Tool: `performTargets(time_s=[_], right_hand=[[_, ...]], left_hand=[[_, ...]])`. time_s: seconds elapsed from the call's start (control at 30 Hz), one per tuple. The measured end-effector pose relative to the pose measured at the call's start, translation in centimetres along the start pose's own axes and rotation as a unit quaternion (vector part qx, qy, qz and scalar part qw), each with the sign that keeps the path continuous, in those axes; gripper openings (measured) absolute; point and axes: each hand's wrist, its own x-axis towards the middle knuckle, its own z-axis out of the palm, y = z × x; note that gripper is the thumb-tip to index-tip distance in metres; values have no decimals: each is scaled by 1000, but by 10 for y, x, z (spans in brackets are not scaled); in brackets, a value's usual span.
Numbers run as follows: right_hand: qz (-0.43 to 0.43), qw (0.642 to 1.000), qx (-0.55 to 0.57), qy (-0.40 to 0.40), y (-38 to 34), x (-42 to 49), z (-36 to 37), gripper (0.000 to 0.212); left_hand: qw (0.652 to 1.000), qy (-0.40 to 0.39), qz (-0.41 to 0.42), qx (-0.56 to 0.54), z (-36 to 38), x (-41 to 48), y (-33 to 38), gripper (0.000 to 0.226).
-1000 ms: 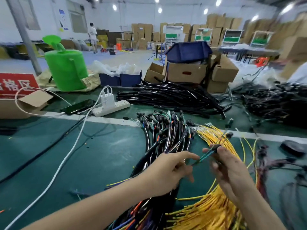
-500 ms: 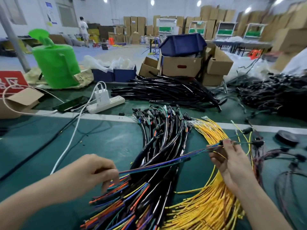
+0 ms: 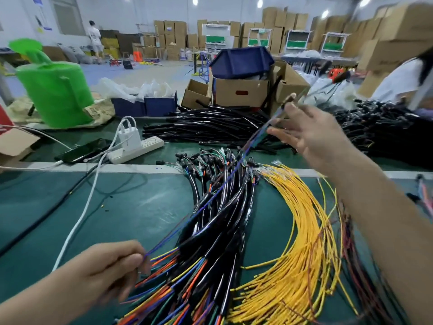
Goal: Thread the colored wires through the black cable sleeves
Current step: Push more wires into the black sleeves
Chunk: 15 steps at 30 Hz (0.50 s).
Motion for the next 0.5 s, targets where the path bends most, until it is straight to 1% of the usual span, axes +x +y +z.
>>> performTargets(time_s=[0.03,0.07,0.1,0.13,0.17,0.2,0.23,0.27,0.33,0.37,0.4,0.43,0.5], right_hand=[[13,1000,14,-19,-9,9,8,37],[34,999,-8,-23,-12,16,13,45],[53,996,-67,-19,-12,18,13,46],[63,985,-162,-16,-9,16,10,40],[71,962,-261,-25,-3,11,5,31],[82,933,-347,-53,4,2,-2,22],[97,901,-411,-102,13,-11,-10,17],[112,866,-458,-165,24,-25,-16,13],[112,777,-549,-287,46,-54,-23,5],[98,734,-585,-331,56,-67,-24,2],[85,706,-605,-358,65,-79,-24,5],[80,698,-609,-369,71,-88,-23,8],[73,706,-604,-363,78,-102,-24,8]], left_hand=[[999,16,14,-38,11,9,8,27],[997,22,23,-77,23,19,16,24],[993,22,23,-114,34,28,23,23],[989,21,17,-146,44,37,29,23],[985,19,12,-169,54,47,34,22],[983,21,9,-180,61,55,37,21],[983,30,7,-180,68,61,38,21],[983,40,8,-181,72,67,39,22],[977,64,1,-204,77,73,37,23],[973,77,0,-218,76,74,34,23],[970,87,2,-225,76,74,32,23],[970,94,4,-225,76,74,30,23],[970,99,11,-224,77,72,25,24]])
